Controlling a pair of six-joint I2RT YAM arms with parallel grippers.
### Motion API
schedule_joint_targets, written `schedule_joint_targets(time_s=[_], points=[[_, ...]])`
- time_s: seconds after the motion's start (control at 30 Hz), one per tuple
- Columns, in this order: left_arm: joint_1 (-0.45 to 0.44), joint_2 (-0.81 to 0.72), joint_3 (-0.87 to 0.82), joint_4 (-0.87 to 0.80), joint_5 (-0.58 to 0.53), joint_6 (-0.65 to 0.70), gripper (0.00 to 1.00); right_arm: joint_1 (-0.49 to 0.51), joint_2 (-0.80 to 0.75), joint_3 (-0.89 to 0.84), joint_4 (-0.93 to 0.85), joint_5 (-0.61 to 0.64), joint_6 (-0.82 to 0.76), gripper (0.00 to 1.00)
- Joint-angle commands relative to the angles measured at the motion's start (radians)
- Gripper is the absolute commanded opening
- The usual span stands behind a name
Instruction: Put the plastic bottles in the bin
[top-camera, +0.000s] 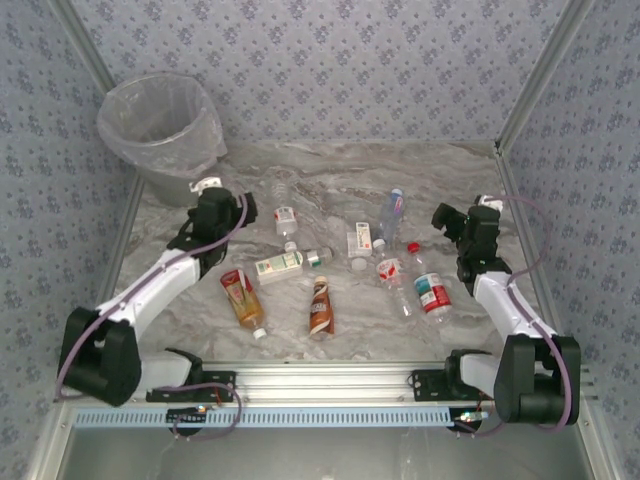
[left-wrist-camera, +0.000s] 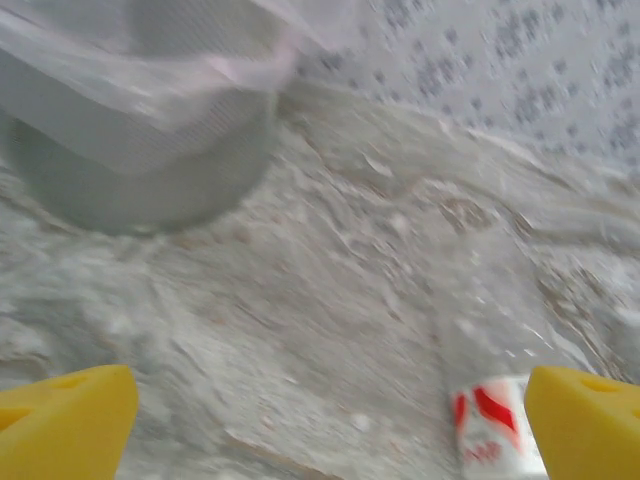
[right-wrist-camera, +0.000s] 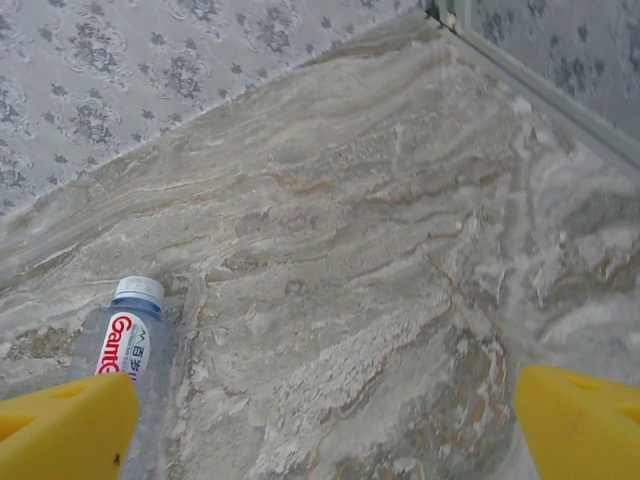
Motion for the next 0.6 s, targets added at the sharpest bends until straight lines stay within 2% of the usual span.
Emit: schedule_joint_targets(time_s=[0.0, 0.2, 0.37, 0.57], points=[[-0.032, 0.092, 0.117, -0.177, 0.101, -0.114, 0.99, 0.009, -0.022, 0.037, -0.105, 0.003, 0.126, 0.99], [-0.079, 0.245, 0.256, -0.26, 0.211, -0.172, 0.99, 0.031, -0.008, 0.083, -0.169, -0.016, 0.125, 0.99], [-0.107, 0.394, 0.405, -0.377, 0.193, -0.167, 0.99, 0.05, -0.011, 0.107, -0.202, -0.002, 0.11, 0.99], [-0.12, 0.523, 0.503, -0.443, 0.187, -0.18, 0.99, 0.072, -0.028, 0.129, -0.248, 0.02, 0.099, 0.99]])
